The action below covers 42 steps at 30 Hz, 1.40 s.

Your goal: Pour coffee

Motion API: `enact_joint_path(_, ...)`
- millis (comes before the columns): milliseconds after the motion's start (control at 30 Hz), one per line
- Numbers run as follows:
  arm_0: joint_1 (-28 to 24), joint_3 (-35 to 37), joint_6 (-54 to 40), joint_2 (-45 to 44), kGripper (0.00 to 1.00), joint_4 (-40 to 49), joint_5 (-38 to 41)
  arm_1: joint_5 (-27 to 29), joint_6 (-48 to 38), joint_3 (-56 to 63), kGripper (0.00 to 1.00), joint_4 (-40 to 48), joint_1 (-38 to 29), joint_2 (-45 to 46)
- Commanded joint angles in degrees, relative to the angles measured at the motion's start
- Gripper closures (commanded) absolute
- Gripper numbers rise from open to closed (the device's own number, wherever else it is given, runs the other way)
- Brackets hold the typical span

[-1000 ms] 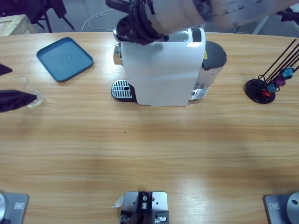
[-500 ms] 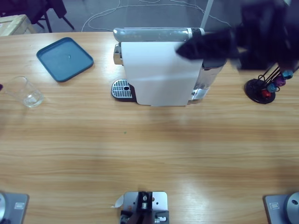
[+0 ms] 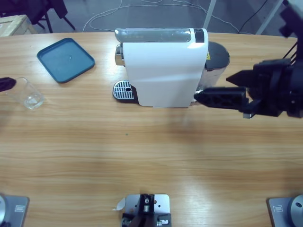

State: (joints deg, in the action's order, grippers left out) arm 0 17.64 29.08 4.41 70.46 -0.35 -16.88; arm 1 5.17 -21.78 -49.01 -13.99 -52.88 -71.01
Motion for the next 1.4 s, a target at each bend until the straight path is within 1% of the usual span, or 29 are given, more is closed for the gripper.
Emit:
enact_joint_path(33,-2.5,-2.0,-1.6,7.6,0.000,-3.9,3.4,1.0,-1.4,3.4,0.000,2.2,-0.7,-3.7)
enact_joint_path(133,-4.4,-2.6,-1.6,10.0,0.000,-5.0,3.2,1.0,-1.5,3.7,0.000,3.2,-0.7,-4.7)
enact_joint_path(367,-4.7,-3.2,-1.6,16.4,0.000,-11.1,4.2,0.9,-1.7,3.8,0.000,3.6,-0.6,-7.1)
enact_joint_path(567,-5.2,-4.3,-1.6,19.5,0.000,-15.0,4.6,0.9,-1.7,3.2,0.000,4.5,-0.6,-9.2)
enact_joint_path(867,-5.4,-6.9,-0.9,26.3,0.006,-26.5,4.6,0.3,-1.9,3.1,0.000,4.7,-0.7,-10.8)
enact_joint_path(900,-5.4,-7.1,-0.8,27.0,0.070,-27.3,4.8,0.2,-1.9,2.9,0.000,4.7,-0.7,-11.1)
enact_joint_path(933,-5.4,-7.1,-0.6,27.8,0.162,-28.0,5.3,0.2,-1.9,2.7,0.000,4.7,-0.6,-11.4)
enact_joint_path(967,-5.4,-7.1,-0.9,28.1,0.217,-28.4,6.4,0.2,-1.9,2.5,0.000,4.7,-0.6,-11.8)
enact_joint_path(1033,-5.4,-7.2,-0.8,28.8,0.234,-29.3,8.2,0.2,-2.1,2.3,0.000,4.8,-0.7,-12.3)
enact_joint_path(1067,-5.6,-7.2,-1.0,28.9,0.297,-29.3,8.2,0.3,-2.3,2.4,0.000,4.8,-0.7,-12.5)
enact_joint_path(1100,-5.9,-7.2,-1.2,28.8,0.451,-29.3,8.1,0.3,-2.5,2.5,0.000,4.8,-0.7,-12.6)
enact_joint_path(1133,-6.1,-7.5,-1.3,28.3,0.636,-29.2,7.3,0.3,-2.5,2.5,0.000,4.8,-0.7,-12.6)
enact_joint_path(1200,-6.2,-8.2,-1.4,27.4,0.954,-29.2,5.1,0.4,-2.7,2.7,0.000,4.8,-0.7,-12.6)
enact_joint_path(1233,-6.2,-8.4,-1.7,27.0,1.000,-29.3,4.8,0.4,-2.8,2.7,0.000,4.9,-0.7,-12.6)
enact_joint_path(1333,-6.3,-9.0,-2.8,25.6,1.000,-29.3,4.8,0.5,-2.9,2.9,0.000,4.9,-0.6,-12.6)
enact_joint_path(1400,-6.2,-9.7,-4.8,23.3,1.000,-29.1,6.7,0.5,-3.1,3.0,0.000,5.0,-0.7,-12.6)
